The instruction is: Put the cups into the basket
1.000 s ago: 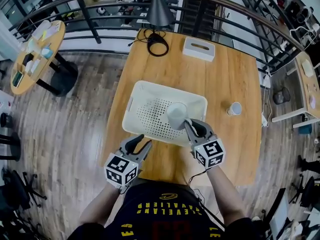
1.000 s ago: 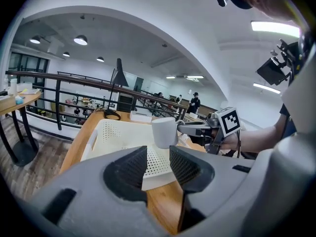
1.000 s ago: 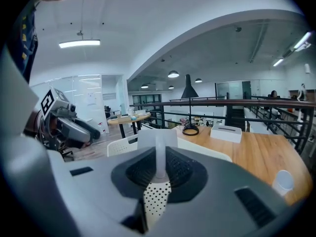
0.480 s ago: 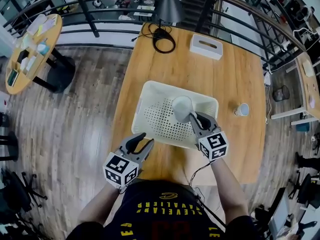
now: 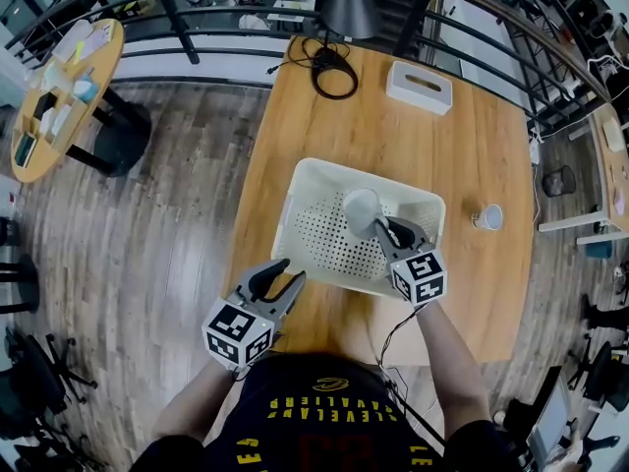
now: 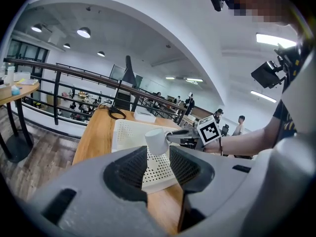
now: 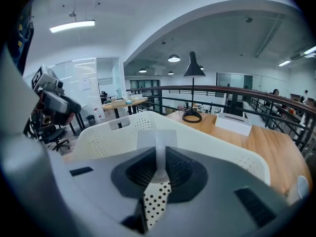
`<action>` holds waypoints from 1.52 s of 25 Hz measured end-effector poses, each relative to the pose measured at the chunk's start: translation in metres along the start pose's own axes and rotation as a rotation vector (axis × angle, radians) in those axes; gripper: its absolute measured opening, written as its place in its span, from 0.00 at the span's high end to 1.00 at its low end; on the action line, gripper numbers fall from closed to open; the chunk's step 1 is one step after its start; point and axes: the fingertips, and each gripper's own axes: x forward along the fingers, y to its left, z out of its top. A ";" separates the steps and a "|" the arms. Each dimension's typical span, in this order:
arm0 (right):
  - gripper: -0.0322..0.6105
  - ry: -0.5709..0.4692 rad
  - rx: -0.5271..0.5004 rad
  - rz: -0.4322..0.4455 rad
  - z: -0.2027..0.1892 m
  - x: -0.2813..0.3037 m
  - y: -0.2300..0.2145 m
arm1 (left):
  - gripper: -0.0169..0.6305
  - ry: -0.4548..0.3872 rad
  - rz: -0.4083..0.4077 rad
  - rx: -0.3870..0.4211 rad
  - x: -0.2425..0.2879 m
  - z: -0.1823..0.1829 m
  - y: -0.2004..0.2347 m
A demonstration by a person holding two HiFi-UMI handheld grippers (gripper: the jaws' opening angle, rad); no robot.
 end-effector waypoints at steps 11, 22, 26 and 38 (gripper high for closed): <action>0.88 0.064 -0.040 0.011 -0.016 0.031 -0.010 | 0.75 0.007 -0.002 -0.021 0.003 0.001 0.010; 0.88 0.080 -0.027 0.002 -0.030 0.043 -0.013 | 0.75 0.014 0.016 -0.033 0.004 -0.001 0.020; 0.88 0.115 0.007 0.007 -0.034 0.043 -0.015 | 0.75 0.006 0.015 -0.030 0.009 0.003 0.018; 0.88 0.302 0.101 0.016 -0.040 0.042 -0.014 | 0.75 0.011 0.008 -0.038 0.006 -0.002 0.014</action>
